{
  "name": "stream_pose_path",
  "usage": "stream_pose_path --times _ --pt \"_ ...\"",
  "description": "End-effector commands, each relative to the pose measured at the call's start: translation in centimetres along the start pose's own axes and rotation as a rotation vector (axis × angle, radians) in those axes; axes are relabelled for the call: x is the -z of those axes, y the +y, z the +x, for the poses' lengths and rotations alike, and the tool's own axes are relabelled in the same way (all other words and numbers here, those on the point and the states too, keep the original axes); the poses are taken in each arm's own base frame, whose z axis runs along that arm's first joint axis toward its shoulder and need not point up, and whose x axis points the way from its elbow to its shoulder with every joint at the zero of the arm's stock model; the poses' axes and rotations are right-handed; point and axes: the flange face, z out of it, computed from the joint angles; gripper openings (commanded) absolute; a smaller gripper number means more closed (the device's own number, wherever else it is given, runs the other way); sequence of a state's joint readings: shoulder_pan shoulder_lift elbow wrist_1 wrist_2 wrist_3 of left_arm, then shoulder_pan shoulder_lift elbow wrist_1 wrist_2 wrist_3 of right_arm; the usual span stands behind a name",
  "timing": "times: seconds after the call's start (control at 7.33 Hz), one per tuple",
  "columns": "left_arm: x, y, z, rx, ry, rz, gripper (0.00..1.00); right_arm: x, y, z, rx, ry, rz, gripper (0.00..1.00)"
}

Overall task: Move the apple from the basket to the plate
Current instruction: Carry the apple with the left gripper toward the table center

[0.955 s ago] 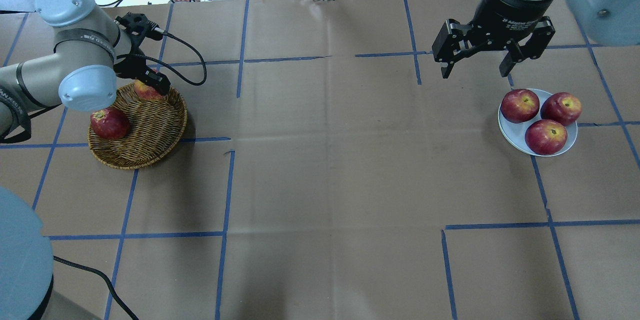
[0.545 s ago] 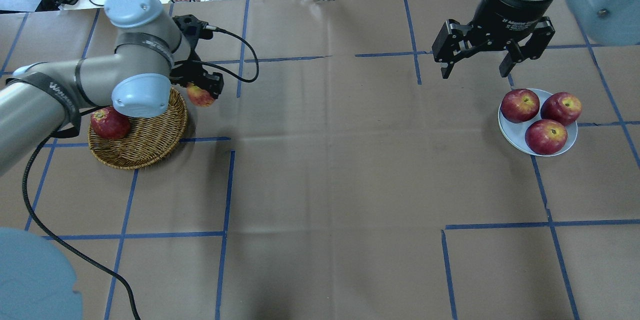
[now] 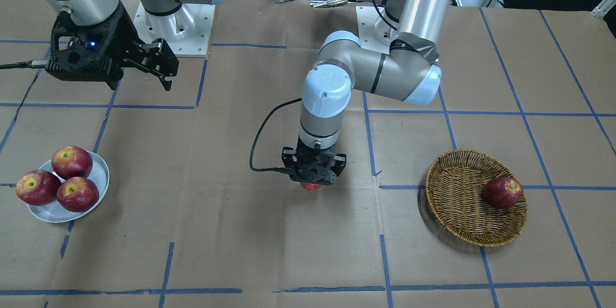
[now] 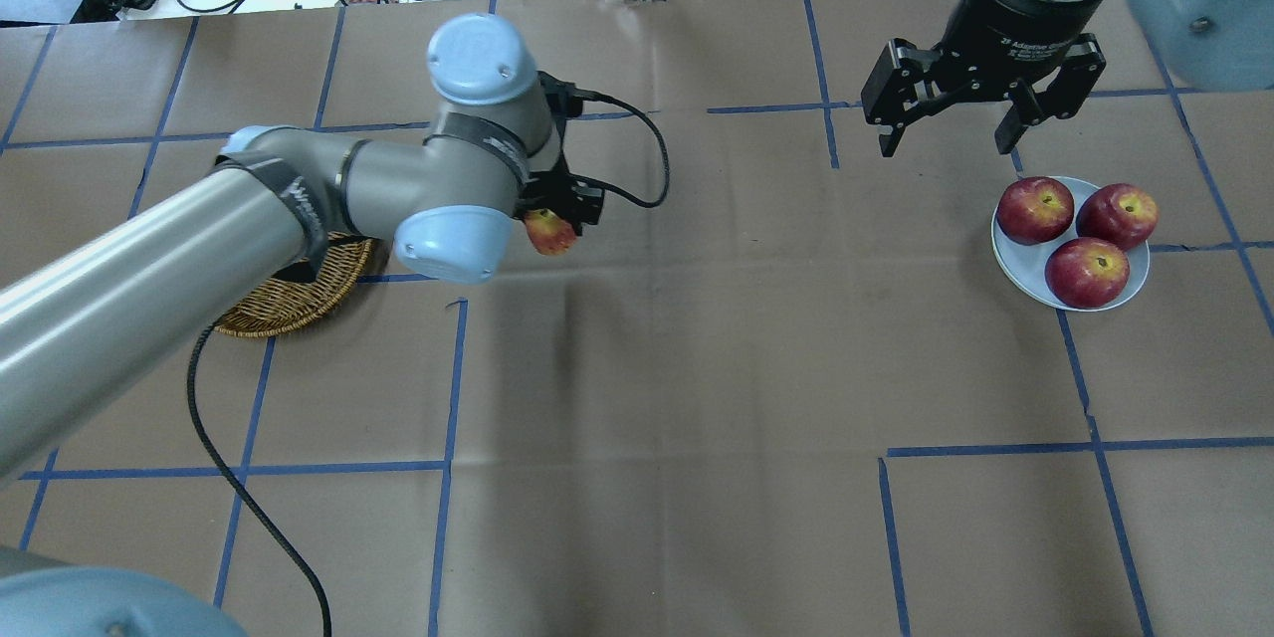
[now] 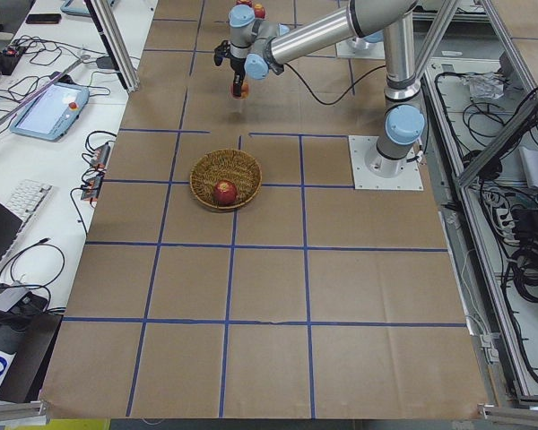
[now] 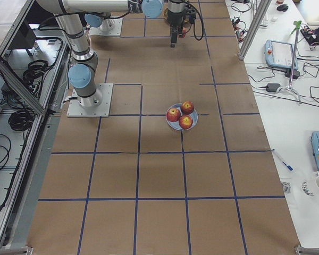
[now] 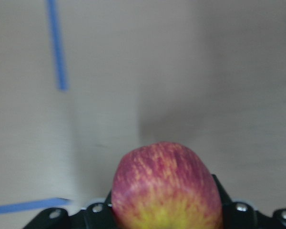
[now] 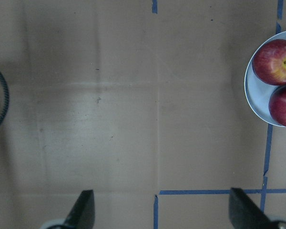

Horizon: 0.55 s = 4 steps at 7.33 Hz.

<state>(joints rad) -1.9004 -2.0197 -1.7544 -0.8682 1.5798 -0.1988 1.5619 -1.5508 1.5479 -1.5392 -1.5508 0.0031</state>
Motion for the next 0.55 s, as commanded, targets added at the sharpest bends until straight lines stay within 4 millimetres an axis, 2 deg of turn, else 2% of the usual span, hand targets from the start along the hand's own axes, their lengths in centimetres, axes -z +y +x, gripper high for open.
stream_pose_path --times 0.0,0.14,0.41 --pt "-2.2 0.1 5.0 0.057 0.009 -0.014 0.61 0.0 0.0 0.0 0.0 0.0 0.0 1.0" --pt "-1.9 -0.7 5.6 0.063 0.009 -0.006 0.62 0.0 0.0 -0.1 0.001 0.0 0.001 1.0" --pt "-3.5 -1.2 5.7 0.063 0.006 -0.015 0.62 -0.1 0.0 0.0 0.0 0.0 0.0 1.0"
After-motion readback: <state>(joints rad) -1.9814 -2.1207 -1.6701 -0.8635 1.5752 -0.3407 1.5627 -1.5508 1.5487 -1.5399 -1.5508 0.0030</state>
